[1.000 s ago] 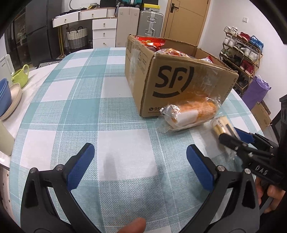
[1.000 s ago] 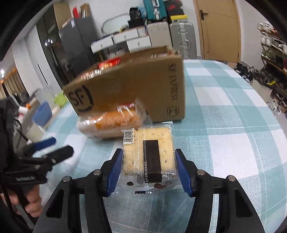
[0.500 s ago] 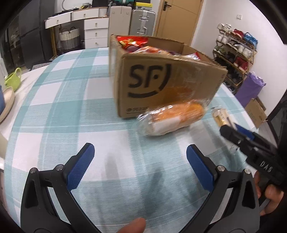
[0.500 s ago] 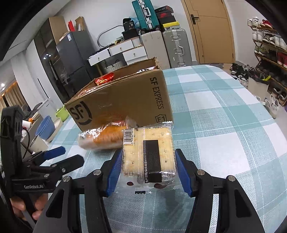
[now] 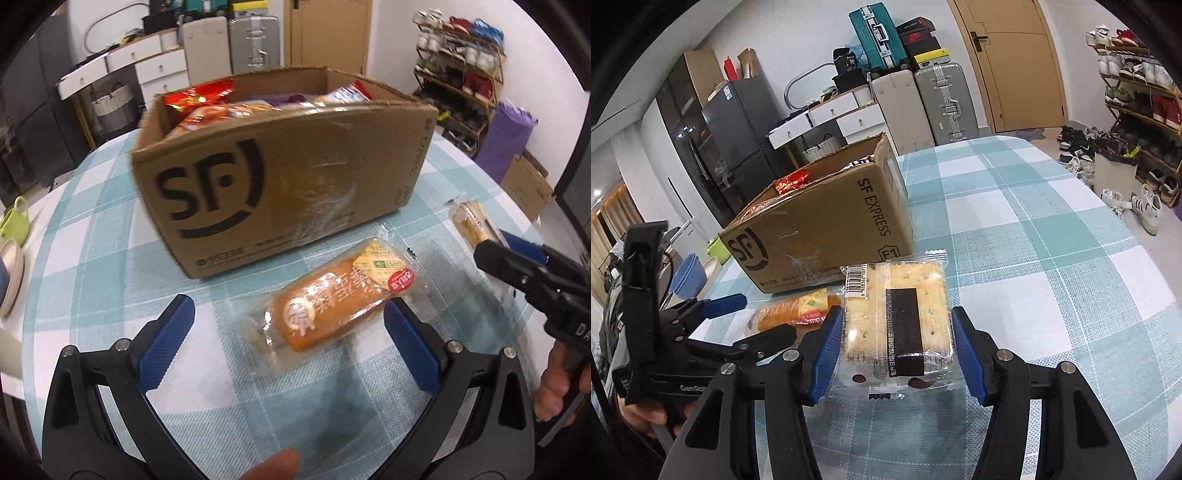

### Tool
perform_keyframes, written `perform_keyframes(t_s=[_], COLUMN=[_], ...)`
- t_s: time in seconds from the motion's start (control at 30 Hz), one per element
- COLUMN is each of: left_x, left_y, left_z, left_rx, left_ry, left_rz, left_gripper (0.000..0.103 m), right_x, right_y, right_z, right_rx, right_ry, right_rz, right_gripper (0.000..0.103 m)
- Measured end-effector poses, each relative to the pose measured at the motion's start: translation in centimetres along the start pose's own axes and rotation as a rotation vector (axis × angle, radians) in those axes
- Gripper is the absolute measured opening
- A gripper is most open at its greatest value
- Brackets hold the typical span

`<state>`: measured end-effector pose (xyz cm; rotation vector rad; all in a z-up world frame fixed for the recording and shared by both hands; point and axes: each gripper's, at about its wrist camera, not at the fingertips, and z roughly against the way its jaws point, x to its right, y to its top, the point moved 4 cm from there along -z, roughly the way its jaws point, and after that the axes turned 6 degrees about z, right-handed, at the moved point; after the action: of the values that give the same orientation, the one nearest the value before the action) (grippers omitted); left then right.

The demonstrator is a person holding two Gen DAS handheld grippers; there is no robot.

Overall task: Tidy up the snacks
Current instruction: 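Grasp the orange cake bar with the left tool while the right tool holds the cracker pack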

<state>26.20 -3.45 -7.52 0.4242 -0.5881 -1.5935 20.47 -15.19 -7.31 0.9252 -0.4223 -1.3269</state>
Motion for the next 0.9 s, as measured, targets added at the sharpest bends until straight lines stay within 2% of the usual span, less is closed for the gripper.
perform_keyframes(t_s=[0.17, 0.4, 0.5, 0.63, 0.9], left_x=[0.9, 2.6, 3.1, 3.5, 3.6], left_y=[0.8, 1.6, 1.7, 1.3, -0.3], left_z=[-0.9, -1.7, -2.2, -2.8, -1.0], left_rx=[-0.034, -0.029, -0.05, -0.11, -0.148], left_ry=[-0.045, -0.048, -0.066, -0.118, -0.214], left_rz=[-0.024, -0.147, -0.183, -0.194, -0.187], left_gripper=[0.102, 0.102, 0.102, 0.102, 0.102], right_x=[0.4, 0.8, 0.8, 0.9, 0.9], right_y=[0.0, 0.0, 0.1, 0.1, 0.1], right_z=[0.0, 0.0, 0.1, 0.2, 0.3], right_rx=[-0.007, -0.009, -0.007, -0.007, -0.004], right_ry=[0.002, -0.002, -0.002, 0.006, 0.019], right_rz=[-0.013, -0.019, -0.019, -0.022, -0.027], right_gripper=[0.059, 0.059, 0.059, 0.059, 0.059])
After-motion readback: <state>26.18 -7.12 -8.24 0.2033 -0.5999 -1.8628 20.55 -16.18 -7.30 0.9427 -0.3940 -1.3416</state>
